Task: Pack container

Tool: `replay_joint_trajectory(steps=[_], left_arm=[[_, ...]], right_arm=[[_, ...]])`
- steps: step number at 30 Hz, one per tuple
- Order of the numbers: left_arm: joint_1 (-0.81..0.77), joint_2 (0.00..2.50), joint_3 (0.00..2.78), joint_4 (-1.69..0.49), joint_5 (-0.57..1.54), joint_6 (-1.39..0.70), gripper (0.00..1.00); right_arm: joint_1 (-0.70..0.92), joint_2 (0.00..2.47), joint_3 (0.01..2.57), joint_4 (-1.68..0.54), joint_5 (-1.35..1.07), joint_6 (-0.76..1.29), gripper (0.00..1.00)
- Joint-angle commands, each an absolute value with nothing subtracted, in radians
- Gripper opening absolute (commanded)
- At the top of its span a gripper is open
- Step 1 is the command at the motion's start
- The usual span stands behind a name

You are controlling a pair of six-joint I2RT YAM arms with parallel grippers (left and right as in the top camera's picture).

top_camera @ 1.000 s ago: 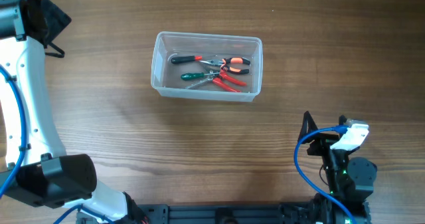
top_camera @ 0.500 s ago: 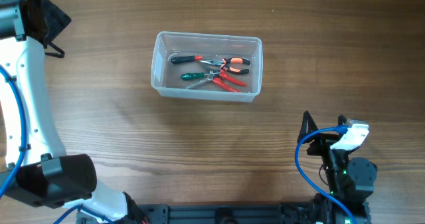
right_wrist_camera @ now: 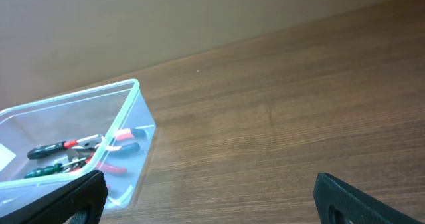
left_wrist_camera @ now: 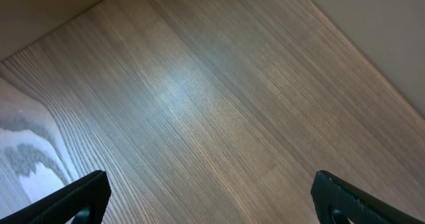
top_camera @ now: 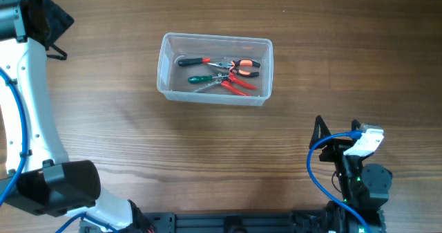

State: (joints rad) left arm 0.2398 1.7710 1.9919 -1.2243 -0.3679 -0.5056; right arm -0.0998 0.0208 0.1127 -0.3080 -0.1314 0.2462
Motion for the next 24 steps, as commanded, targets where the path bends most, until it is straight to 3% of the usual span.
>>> replay_joint_trajectory(steps=[1,13,20,24], left_arm=[[0.227,1.710,1.998,-1.224,-0.366,-0.501,1.00],[0.022,1.247,1.706,-1.113,-0.410,-0.501,1.00],[0.009,0.981,1.203,-0.601,-0.147,-0.459,1.00],[0.009,0.827,0.880,-0.308,-0.125,-0.398,1.00]], right_arm=[[-0.095,0.002,0.112,-0.300,-0.147,0.263,1.00],[-0.095,0.002,0.112,-0.300,-0.147,0.262,1.00],[-0.095,0.002,0.112,-0.300,-0.147,0.262,1.00],[-0.095,0.002,0.112,-0.300,-0.147,0.262,1.00]])
